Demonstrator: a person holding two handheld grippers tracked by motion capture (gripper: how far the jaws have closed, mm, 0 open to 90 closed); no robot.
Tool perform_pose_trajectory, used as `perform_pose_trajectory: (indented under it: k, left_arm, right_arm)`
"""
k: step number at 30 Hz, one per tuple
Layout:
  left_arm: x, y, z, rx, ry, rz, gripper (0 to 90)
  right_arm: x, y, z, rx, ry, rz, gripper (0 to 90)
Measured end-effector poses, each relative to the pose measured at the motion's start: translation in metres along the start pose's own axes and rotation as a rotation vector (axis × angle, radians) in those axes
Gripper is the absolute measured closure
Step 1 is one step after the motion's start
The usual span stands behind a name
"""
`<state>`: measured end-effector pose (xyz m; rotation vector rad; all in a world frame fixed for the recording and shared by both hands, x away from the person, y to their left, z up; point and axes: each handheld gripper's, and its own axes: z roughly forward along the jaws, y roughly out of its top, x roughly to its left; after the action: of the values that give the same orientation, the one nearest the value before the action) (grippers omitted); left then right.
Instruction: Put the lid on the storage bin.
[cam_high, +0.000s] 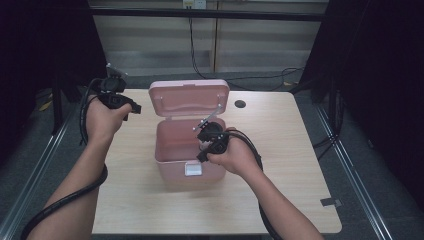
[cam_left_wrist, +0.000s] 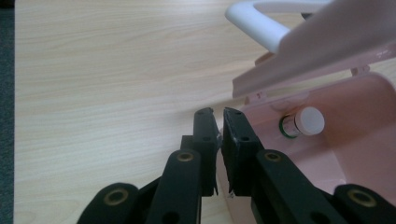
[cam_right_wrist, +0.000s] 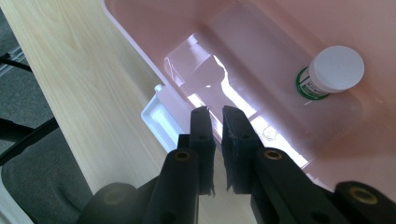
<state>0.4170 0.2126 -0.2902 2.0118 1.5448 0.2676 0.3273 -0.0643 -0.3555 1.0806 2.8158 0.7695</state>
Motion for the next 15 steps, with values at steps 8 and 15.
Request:
perform_pose_trajectory:
  k: [8, 15]
  left_arm:
    - [0.001, 0.021, -0.004, -0.017, 0.002, 0.002, 83.6]
    - [-0.005, 0.035, -0.009, -0.035, -0.004, 0.011, 83.5]
  right_arm:
    - [0.0, 0.001, 0.0, 0.005, 0.003, -0.005, 83.2]
    - [-0.001, 0.0, 0.0, 0.002, 0.006, -0.002, 83.2]
